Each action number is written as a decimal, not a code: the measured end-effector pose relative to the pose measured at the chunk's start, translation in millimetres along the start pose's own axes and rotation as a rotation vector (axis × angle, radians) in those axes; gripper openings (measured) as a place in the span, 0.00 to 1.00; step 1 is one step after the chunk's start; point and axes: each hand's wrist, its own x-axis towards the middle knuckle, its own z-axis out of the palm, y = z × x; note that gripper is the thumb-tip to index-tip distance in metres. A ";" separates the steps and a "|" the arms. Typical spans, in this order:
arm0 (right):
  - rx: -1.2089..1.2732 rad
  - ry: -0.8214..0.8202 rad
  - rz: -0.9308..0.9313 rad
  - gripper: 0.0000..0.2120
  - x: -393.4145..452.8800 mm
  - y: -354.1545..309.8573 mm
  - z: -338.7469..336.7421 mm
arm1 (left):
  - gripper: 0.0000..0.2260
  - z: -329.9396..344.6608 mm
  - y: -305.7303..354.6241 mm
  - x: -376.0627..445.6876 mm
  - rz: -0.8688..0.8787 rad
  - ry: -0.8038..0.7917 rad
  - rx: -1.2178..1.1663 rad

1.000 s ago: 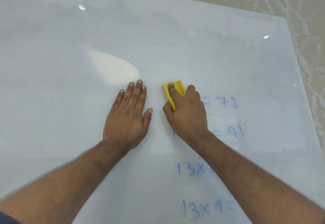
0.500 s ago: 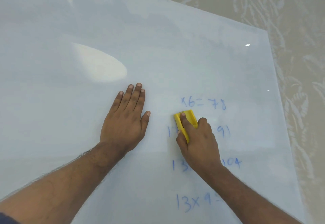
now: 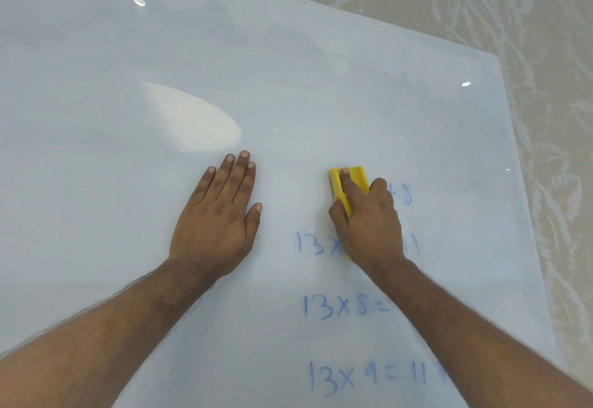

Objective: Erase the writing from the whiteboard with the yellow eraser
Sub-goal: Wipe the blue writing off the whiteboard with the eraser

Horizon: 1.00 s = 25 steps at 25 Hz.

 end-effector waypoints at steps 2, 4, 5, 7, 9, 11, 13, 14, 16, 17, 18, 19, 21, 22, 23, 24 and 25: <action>-0.004 -0.022 -0.034 0.26 -24.5 9.2 -1.7 | 0.28 0.1 0.2 -1.2 -0.010 0.002 0.019; -0.034 -0.053 -0.094 0.25 -43.8 26.1 -8.2 | 0.28 -0.5 3.1 -1.5 -0.024 0.002 0.027; -0.054 -0.060 -0.119 0.25 -48.7 34.6 -10.4 | 0.28 -0.6 3.6 -2.9 -0.034 -0.004 0.025; -0.089 -0.059 -0.148 0.24 -46.1 49.0 -14.8 | 0.28 -0.3 7.0 -5.8 -0.059 -0.015 0.021; -0.089 -0.049 -0.134 0.25 -31.8 54.3 -15.2 | 0.29 0.5 11.0 -8.2 -0.078 -0.019 0.023; -0.062 -0.023 -0.106 0.25 -12.2 52.5 -12.3 | 0.29 0.4 12.6 -10.2 -0.089 -0.019 0.027; -0.037 0.007 -0.094 0.25 6.6 51.5 -11.2 | 0.29 1.0 13.4 -11.1 -0.084 -0.023 0.035; -0.036 0.016 -0.098 0.25 14.3 51.8 -11.3 | 0.29 0.9 12.8 -11.2 -0.082 -0.024 0.034; -0.045 0.019 -0.108 0.25 23.6 54.9 -11.3 | 0.29 0.6 11.3 -11.6 -0.085 -0.027 0.033; -0.048 0.021 -0.100 0.25 24.4 57.4 -11.6 | 0.29 0.8 10.5 -11.9 -0.084 -0.027 0.032; -0.042 0.025 -0.075 0.25 22.0 61.0 -11.9 | 0.29 1.1 10.7 -12.3 -0.083 -0.026 0.033; -0.030 0.031 -0.043 0.25 16.7 64.6 -11.9 | 0.29 1.4 10.8 -12.5 -0.083 -0.022 0.037; -0.005 0.035 -0.005 0.25 -4.4 71.7 -11.8 | 0.29 1.4 11.0 -13.6 -0.089 -0.017 0.042; 0.001 0.035 -0.011 0.25 -17.1 75.8 -12.6 | 0.29 1.5 12.1 -13.7 -0.093 -0.016 0.041; 0.004 0.029 -0.027 0.25 -29.0 79.5 -13.6 | 0.29 1.5 13.0 -14.2 -0.098 -0.016 0.037; 0.006 0.018 -0.044 0.25 -38.1 83.0 -14.6 | 0.29 1.2 13.6 -14.7 -0.102 -0.016 0.034; 0.007 0.004 -0.058 0.25 -43.4 86.4 -15.2 | 0.29 0.7 13.9 -15.6 -0.104 -0.018 0.034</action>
